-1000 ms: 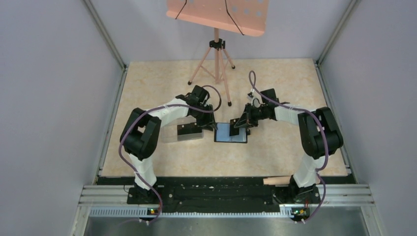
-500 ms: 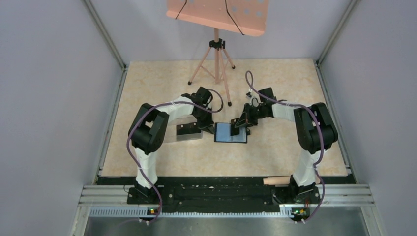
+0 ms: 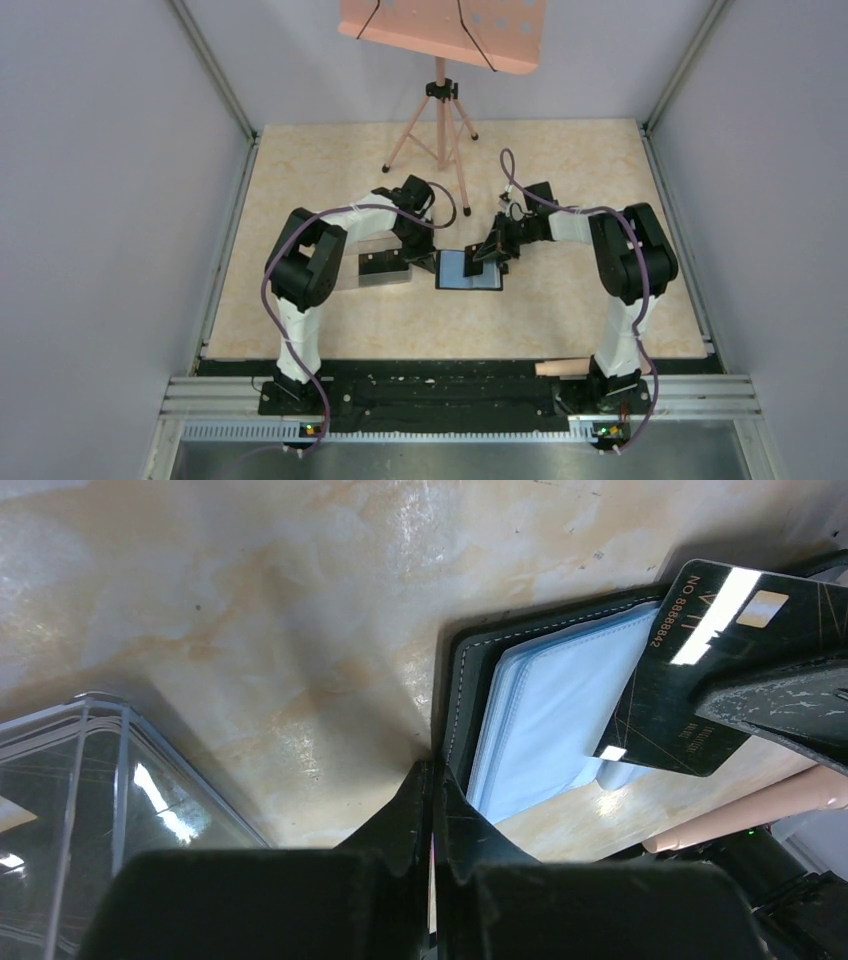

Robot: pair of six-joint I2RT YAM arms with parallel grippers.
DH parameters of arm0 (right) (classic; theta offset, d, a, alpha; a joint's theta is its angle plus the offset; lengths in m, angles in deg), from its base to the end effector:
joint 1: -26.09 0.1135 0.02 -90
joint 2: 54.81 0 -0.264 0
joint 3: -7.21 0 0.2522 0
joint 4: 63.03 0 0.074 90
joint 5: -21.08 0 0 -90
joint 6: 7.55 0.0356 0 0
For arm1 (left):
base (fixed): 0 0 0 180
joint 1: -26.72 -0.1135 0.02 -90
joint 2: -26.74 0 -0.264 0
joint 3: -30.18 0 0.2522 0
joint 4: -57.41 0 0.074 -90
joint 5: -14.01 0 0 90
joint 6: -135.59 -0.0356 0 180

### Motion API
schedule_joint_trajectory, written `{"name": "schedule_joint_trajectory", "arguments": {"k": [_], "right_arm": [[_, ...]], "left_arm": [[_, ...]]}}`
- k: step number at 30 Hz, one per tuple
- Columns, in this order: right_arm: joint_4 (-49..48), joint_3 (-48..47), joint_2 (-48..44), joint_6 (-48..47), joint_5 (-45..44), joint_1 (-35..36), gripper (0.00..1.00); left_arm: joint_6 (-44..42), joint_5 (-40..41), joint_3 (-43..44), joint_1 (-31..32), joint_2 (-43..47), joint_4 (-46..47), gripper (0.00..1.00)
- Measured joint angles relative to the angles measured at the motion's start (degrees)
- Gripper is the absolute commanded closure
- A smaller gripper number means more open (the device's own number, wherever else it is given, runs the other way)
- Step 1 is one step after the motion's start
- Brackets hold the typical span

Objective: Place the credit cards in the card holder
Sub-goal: Insert the credit card into the card holder.

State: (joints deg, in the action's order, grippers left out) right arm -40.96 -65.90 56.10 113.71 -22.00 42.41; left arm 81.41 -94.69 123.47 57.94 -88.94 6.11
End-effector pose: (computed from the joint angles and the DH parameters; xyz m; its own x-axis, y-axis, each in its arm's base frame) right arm 0.3409 0.1269 0.1205 -0.9917 0.0789 -0.1013 -0.0341 0.5984 0.8005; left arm 0.3343 -0.2160 0.1520 -0.9979 -0.0434 -0.0476 -0.0198 0.9101 -0.4139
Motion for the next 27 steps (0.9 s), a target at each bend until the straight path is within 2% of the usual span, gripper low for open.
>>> {"name": "schedule_joint_trajectory", "arguments": {"k": [13,27], "right_arm": [[-0.57,0.02,0.37,2.08,0.94,0.0,1.0],[3.61,0.07,0.37,2.36,1.2,0.15,1.0]], "left_arm": [[-0.02,-0.22,0.31,0.39,-0.22,-0.55,1.0],[0.02,-0.31,0.39,0.44,-0.37,-0.7,1.0]]}}
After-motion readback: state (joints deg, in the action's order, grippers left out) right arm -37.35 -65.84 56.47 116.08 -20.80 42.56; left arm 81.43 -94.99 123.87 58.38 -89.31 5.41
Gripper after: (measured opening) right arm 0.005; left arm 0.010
